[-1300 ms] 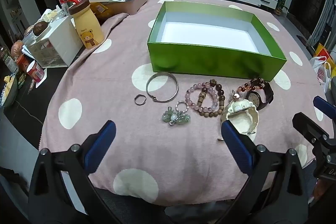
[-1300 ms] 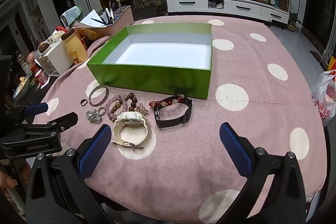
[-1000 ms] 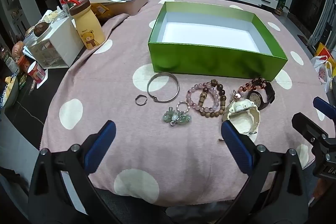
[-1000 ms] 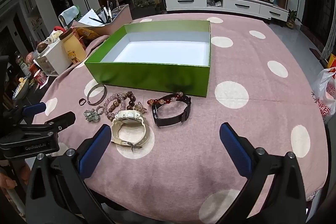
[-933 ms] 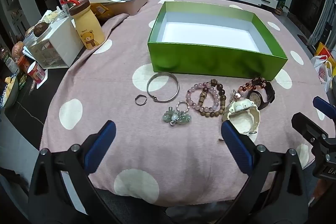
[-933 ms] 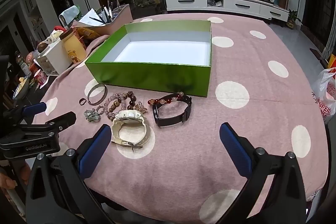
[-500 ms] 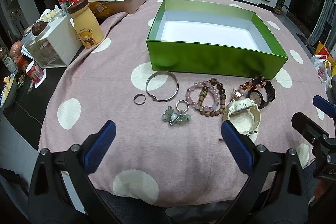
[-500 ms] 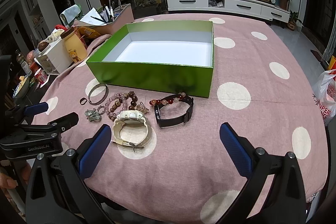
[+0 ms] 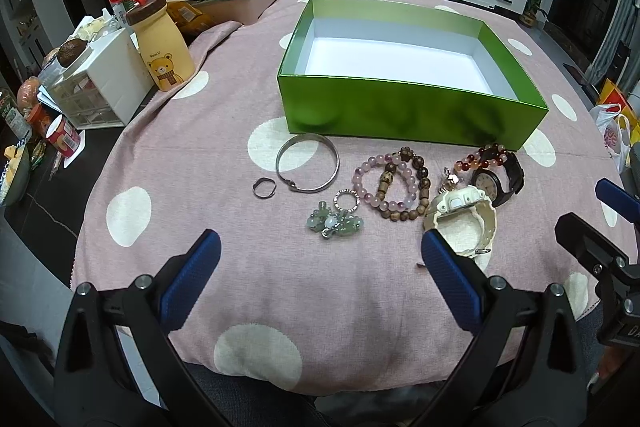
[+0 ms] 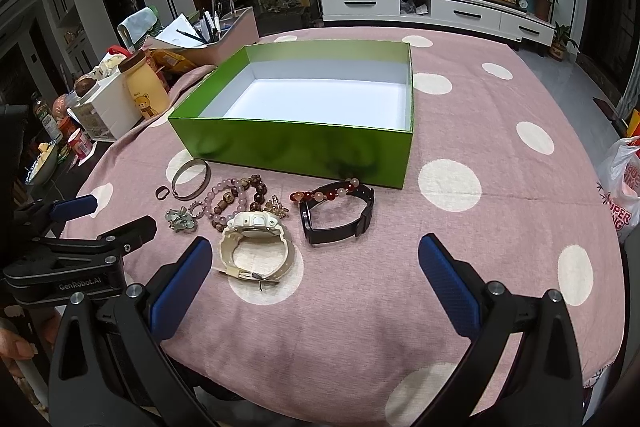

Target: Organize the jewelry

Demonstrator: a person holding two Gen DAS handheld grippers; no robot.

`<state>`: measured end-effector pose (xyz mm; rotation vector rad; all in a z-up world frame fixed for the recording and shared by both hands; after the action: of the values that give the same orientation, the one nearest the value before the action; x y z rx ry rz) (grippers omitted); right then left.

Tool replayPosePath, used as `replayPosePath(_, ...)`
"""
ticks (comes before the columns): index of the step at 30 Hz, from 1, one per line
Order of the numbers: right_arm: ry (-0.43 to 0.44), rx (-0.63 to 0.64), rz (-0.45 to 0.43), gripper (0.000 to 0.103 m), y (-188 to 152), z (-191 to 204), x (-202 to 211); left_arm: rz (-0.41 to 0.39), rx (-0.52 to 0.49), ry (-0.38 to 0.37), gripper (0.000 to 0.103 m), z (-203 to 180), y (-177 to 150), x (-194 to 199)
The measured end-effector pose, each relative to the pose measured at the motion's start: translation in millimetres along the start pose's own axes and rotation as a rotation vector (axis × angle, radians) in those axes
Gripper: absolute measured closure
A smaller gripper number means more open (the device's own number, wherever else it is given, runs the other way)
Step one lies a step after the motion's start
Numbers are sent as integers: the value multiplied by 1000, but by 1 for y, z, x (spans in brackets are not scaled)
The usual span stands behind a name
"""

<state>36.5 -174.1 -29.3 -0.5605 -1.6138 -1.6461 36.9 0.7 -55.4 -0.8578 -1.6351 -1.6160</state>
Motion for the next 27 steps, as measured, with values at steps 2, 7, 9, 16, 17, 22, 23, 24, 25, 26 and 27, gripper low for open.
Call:
replayPosePath(2, 1, 1, -2, 1, 0, 1, 1, -1, 0, 0, 2, -1, 0, 0)
replayPosePath(7, 1, 1, -2, 1, 0, 0, 1, 1, -1, -1, 2, -3, -2, -2)
replayPosePath(9, 2, 1, -2, 1, 0, 1, 1, 0, -1, 0, 2, 0, 0, 0)
replayPosePath(16, 4, 0, -3, 1, 2, 1, 3, 0, -2, -1, 2, -2, -2, -1)
replayPosePath(17, 4, 1, -3, 1, 1, 1, 2, 0, -1, -1, 2, -1, -1, -1)
replayPosePath(22, 4, 1, -3, 1, 1, 1, 3, 1, -2, -2, 2, -2, -2, -1)
replayPosePath(23, 3, 1, -3, 1, 1, 1, 2, 1, -3, -2, 2, -2, -3, -2)
replayPosePath(24, 4, 0, -3, 1, 1, 1, 2, 1, -3, -3, 2, -3, -3, -2)
replayPosePath(25, 5, -1, -3, 1, 1, 1, 3, 1, -3, -3, 2, -3, -3, -2)
replayPosePath(26, 5, 0, -3, 1, 1, 1, 2, 0, -2, -3, 2, -3, -3, -2)
replayPosePath(27, 3, 1, -3, 1, 1, 1, 2, 0, -2, -2, 2, -3, -3, -2)
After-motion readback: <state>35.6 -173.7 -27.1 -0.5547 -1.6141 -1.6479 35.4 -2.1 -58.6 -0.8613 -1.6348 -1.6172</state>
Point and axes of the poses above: each gripper's, at about its wrist camera, not at the fingertips, and x roughly against the way its jaws point, z to its left, y to its top, the point moved 6 cm from there along -x, roughly the way its jaws point, and after that the axes turned 5 degrees about x, right-handed, at the moved point
